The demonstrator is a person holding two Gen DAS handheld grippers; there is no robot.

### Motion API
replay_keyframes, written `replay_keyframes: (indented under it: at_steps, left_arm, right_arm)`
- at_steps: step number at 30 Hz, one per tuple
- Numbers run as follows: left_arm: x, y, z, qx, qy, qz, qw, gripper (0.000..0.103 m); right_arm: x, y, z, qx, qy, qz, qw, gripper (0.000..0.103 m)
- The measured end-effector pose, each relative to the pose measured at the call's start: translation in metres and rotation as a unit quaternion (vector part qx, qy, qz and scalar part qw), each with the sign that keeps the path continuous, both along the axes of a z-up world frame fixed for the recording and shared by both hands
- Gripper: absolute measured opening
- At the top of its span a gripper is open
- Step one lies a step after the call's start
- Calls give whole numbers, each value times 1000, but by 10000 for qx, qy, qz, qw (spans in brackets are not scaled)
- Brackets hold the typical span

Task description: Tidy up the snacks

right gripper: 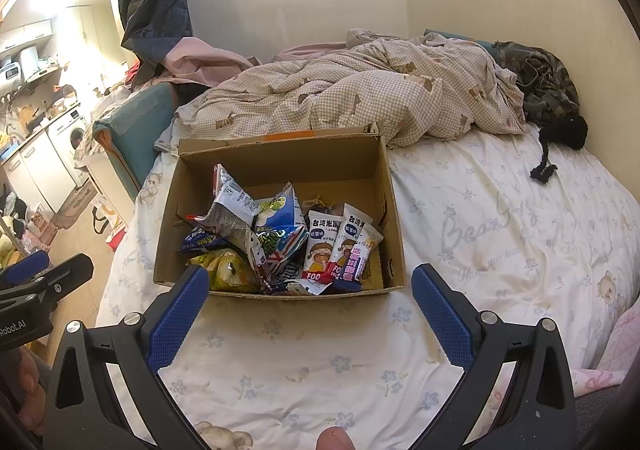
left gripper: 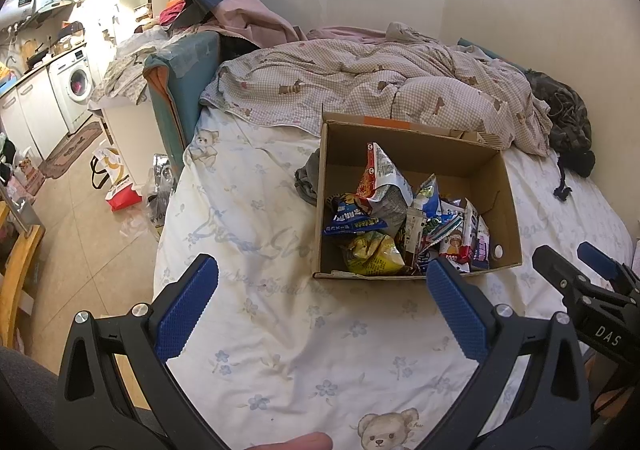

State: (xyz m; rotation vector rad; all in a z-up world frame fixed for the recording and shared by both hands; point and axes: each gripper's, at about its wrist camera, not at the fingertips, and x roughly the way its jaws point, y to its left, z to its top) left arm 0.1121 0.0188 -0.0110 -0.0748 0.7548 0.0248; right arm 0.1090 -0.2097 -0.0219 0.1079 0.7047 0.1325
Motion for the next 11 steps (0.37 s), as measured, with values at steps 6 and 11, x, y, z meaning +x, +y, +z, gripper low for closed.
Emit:
replay_keyframes:
  at_steps: [6,11]
  left_arm:
    - [-1,-2,-2,-11,15,-27,10000,103]
    - [-1,-2,-3,-58,33,-41,10000,103]
  right_arm:
    - [0,0,0,15,-1,1,10000,103]
    - [1,-1,0,8,2,3,10000,103]
